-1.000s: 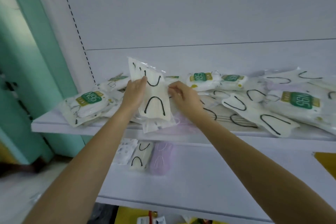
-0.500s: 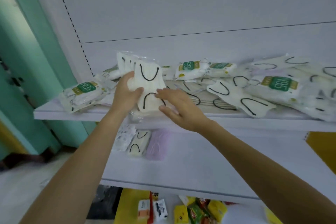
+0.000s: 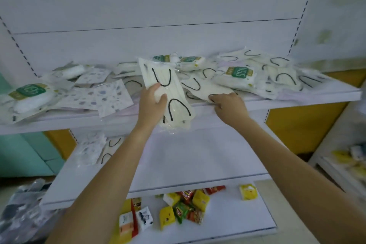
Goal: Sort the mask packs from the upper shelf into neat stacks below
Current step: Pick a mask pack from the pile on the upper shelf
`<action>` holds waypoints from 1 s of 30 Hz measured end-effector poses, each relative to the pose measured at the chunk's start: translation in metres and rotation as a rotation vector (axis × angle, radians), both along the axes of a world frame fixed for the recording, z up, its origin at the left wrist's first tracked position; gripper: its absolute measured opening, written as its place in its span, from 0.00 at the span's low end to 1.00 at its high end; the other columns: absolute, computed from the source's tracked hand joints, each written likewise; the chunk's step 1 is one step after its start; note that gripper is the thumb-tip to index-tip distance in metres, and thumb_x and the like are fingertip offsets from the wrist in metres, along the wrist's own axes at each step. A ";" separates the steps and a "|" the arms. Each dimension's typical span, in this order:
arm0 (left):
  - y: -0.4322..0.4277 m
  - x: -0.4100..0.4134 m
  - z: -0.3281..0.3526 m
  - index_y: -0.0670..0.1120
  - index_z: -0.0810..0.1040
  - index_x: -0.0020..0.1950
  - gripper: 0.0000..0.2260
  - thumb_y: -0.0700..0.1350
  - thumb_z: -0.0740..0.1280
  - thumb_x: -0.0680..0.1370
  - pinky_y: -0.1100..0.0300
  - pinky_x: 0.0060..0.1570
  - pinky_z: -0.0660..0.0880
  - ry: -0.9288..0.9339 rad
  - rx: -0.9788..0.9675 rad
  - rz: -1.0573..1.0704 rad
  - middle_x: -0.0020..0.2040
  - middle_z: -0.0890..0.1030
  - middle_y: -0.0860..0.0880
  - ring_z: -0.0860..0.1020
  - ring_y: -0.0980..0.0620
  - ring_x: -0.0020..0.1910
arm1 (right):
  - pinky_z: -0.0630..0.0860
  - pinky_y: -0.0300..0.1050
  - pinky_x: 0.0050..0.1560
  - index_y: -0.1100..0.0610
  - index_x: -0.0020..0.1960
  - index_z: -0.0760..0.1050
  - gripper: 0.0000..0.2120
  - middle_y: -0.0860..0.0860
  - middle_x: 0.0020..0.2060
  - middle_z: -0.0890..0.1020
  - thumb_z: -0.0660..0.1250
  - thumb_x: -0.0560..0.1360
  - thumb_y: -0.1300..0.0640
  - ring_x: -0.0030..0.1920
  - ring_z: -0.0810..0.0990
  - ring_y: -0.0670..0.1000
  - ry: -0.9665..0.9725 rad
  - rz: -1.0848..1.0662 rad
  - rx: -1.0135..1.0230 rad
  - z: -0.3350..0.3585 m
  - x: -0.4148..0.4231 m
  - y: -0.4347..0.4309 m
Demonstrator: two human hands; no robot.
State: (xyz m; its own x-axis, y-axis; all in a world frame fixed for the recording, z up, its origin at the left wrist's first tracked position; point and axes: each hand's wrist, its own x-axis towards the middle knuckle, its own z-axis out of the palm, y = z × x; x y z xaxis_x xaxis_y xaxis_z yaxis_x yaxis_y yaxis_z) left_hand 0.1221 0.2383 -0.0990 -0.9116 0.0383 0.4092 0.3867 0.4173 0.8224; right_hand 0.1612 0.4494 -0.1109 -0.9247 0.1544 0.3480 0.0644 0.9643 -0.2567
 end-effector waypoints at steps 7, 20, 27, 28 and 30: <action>0.032 0.023 -0.004 0.42 0.77 0.51 0.17 0.53 0.56 0.81 0.48 0.61 0.67 -0.091 0.127 -0.102 0.52 0.76 0.41 0.72 0.44 0.58 | 0.66 0.37 0.48 0.57 0.67 0.71 0.17 0.53 0.55 0.80 0.58 0.80 0.58 0.54 0.76 0.53 0.211 0.265 -0.436 0.000 0.046 -0.053; 0.073 0.026 0.015 0.49 0.57 0.76 0.31 0.32 0.63 0.76 0.78 0.60 0.54 0.061 0.213 -0.137 0.70 0.61 0.59 0.59 0.66 0.67 | 0.65 0.38 0.57 0.58 0.62 0.75 0.13 0.55 0.59 0.77 0.59 0.79 0.59 0.60 0.73 0.54 0.302 0.035 -0.451 0.027 0.024 0.085; 0.183 0.011 0.026 0.48 0.65 0.72 0.23 0.36 0.62 0.77 0.78 0.57 0.57 0.082 0.198 -0.109 0.70 0.65 0.53 0.62 0.64 0.63 | 0.68 0.46 0.58 0.58 0.67 0.68 0.19 0.59 0.64 0.72 0.62 0.77 0.57 0.62 0.72 0.57 0.062 -0.149 -0.334 0.039 -0.016 0.236; 0.199 0.010 0.026 0.48 0.65 0.72 0.23 0.36 0.62 0.77 0.77 0.57 0.57 0.078 0.198 -0.103 0.70 0.65 0.53 0.62 0.63 0.63 | 0.68 0.45 0.57 0.58 0.67 0.68 0.20 0.59 0.64 0.72 0.62 0.77 0.57 0.61 0.73 0.58 0.056 -0.148 -0.316 0.039 -0.021 0.250; 0.226 0.005 0.027 0.47 0.65 0.72 0.23 0.36 0.62 0.77 0.74 0.59 0.57 0.067 0.200 -0.092 0.71 0.64 0.52 0.62 0.60 0.67 | 0.68 0.43 0.51 0.58 0.67 0.68 0.19 0.60 0.64 0.71 0.61 0.77 0.57 0.55 0.74 0.58 0.080 -0.146 -0.339 0.040 -0.032 0.274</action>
State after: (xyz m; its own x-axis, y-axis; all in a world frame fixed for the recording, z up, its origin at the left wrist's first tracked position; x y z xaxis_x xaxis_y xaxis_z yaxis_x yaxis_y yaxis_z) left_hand 0.1275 0.4640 -0.0718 -0.8788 0.0322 0.4762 0.4718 0.2091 0.8566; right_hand 0.1297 0.7235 -0.0709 -0.8565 0.4014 0.3245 0.1622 0.8061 -0.5692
